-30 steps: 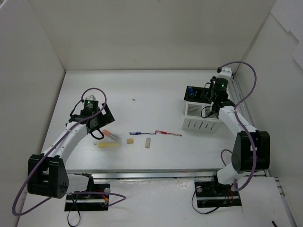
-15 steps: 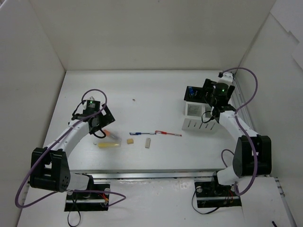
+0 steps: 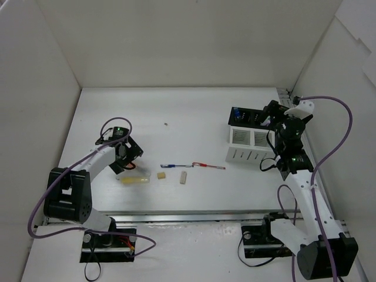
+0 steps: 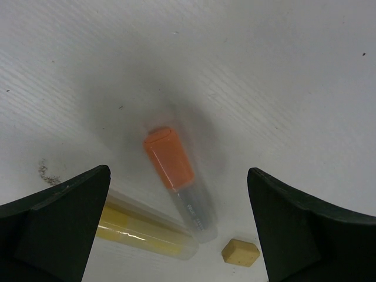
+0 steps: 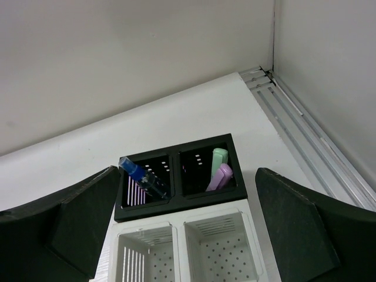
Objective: Sort the stationery into containers
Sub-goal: Pick up the stationery from the center of the board.
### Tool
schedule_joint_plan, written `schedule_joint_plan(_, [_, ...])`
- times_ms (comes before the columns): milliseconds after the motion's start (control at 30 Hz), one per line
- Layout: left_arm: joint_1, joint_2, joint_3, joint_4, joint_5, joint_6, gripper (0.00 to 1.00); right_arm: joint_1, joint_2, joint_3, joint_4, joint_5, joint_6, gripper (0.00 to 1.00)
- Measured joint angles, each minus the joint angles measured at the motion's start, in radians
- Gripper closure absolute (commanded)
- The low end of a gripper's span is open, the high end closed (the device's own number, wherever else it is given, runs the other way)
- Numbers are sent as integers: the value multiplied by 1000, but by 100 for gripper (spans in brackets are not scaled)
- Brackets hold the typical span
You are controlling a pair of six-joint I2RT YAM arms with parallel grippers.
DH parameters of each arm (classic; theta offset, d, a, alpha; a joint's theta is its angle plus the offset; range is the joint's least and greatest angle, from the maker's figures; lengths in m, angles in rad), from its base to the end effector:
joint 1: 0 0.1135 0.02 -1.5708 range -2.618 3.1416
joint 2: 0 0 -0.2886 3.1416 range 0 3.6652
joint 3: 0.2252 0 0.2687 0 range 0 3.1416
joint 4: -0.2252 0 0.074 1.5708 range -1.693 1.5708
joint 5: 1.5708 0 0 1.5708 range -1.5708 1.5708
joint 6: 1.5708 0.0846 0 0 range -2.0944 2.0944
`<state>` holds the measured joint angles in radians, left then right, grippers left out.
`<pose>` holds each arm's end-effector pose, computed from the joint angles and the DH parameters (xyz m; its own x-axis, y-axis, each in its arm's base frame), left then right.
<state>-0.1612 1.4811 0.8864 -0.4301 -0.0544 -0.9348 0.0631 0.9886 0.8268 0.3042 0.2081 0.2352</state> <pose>0.3235 -0.0479 0.1685 -0.6076 -0.7150 -0.3458 -0.6000 0.6985 -0.3901 0.2852 0.0005 0.3938 0.1709 0.2393 -0.9558 0.1055 0.9600 0.2592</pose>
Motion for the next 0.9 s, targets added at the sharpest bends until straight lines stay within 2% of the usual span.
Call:
schedule_joint_plan(200, [-5, 43, 0, -11, -5, -72, 18, 5, -45, -30, -56, 28, 8, 2])
schedule_joint_plan(400, [-31, 90, 8, -15, -34, -115, 43, 18, -39, -33, -105, 31, 18, 2])
schedule_joint_plan(433, [-36, 96, 14, -12, -36, -118, 50, 22, -39, -33, -108, 32, 19, 2])
schedule_joint_plan(500, [-45, 113, 29, -12, -42, -122, 58, 24, -39, -33, -113, 37, 20, 2])
schedule_joint_plan(600, [-61, 130, 43, -14, -56, -127, 81, 30, -47, -33, -124, 47, 24, 2])
schedule_joint_plan(700, [-77, 143, 60, -17, -67, -126, 97, 31, -61, -33, -134, 50, 26, 2])
schedule_joint_plan(733, [-81, 149, 68, -18, -69, -125, 100, 31, -64, -33, -137, 50, 26, 2])
schedule_joint_plan(900, [-103, 190, 141, -19, -71, -79, 100, 43, -78, -33, -146, 26, 19, 2])
